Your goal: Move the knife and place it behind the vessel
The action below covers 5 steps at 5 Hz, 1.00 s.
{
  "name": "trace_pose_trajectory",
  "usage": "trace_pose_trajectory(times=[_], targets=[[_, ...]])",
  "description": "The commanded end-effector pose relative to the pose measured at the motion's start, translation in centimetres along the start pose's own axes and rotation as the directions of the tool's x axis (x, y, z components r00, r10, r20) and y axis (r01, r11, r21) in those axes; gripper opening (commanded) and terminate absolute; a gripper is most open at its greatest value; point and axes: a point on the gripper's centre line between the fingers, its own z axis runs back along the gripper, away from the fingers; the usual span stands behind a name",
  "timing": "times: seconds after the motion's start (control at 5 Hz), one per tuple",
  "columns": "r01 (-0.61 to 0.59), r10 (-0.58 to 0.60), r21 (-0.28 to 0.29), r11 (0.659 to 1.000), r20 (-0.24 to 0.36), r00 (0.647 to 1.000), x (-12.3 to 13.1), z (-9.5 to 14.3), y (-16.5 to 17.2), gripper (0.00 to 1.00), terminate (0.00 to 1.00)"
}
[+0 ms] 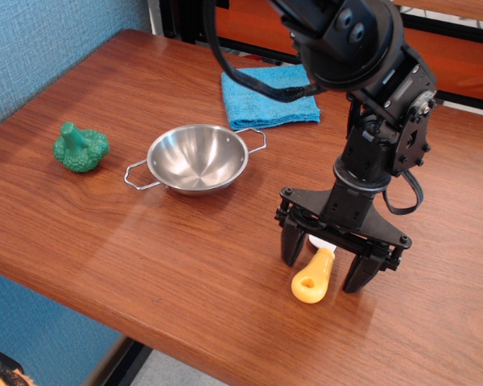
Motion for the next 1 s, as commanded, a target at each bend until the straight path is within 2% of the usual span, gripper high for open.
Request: trace_pose_trajectory(times=[0.0,0.4,0.6,0.8], targets=[[-0.002,0.005,-0.071,0.997,0.051,0.999,-0.3,-0.2,0.3,0.0,0.0],[0.043,-0.037,-0.088,0.995,0.064,0.997,-0.5,0.3,0.2,0.0,0.0],[0.051,-0.041,-0.101,0.994,0.101,0.994,0.3,2.9,0.6,0.0,0.0],[-0.025,0.037,-0.075,0.997,0.162,0.986,2.2,6.9,2.3,0.0,0.0]])
